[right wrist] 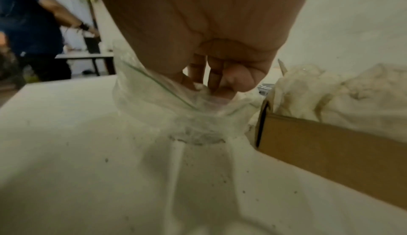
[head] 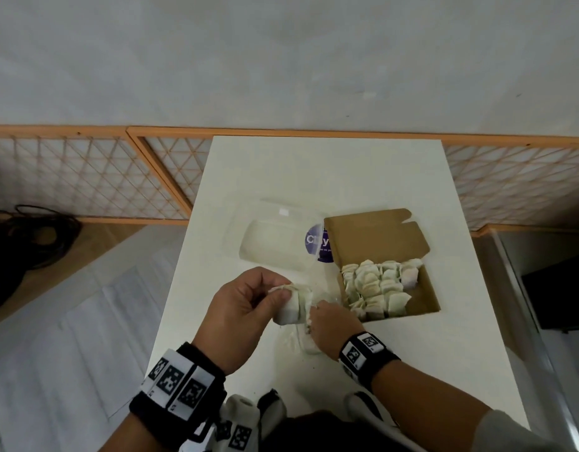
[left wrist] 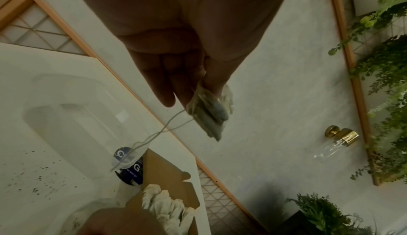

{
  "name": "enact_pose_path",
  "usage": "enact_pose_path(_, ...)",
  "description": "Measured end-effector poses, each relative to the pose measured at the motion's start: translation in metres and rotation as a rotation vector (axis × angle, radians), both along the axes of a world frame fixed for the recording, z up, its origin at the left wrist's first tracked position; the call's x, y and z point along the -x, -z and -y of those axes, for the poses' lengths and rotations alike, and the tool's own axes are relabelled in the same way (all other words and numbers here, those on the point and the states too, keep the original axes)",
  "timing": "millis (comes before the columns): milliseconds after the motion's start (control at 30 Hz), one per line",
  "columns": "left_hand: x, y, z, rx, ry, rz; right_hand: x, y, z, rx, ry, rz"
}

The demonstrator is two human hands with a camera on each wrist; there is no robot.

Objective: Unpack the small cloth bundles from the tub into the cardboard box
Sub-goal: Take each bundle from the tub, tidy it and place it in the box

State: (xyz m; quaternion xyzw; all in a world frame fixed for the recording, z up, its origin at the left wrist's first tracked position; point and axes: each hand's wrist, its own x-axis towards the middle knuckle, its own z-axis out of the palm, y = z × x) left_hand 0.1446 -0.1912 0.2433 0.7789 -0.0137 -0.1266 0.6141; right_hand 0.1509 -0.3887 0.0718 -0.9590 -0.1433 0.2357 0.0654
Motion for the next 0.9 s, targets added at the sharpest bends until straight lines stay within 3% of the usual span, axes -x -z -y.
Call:
enact_pose_path(233, -0.011, 0.011, 0.013, -0.113, 0.018, -0.006, 0.005, -0.046, 0.034, -0.533, 0.450, -0.065)
enact_pose_path(333, -0.018, 0.014, 0.023, -0.128, 0.055, -0.003, 0.007, -0.086, 0.053, -0.862, 0.708, -0.105)
enact_pose_path(467, -0.027, 0.008, 0.043, -0.101, 0.117, -0.021, 0.015, -0.139, 0.077, -1.126, 0.866, -0.023)
enact_pose_path(733, -0.042, -0.024, 0.089, 0.314, 0.322, -0.192, 0.034, -0.198, 0.101, -1.150, 0.803, 0.254)
enact_pose_path(900, -0.051, -0.035, 0.111, 0.347, 0.362, -0.130, 0.040, -0.211, 0.102, -1.132, 0.706, 0.363)
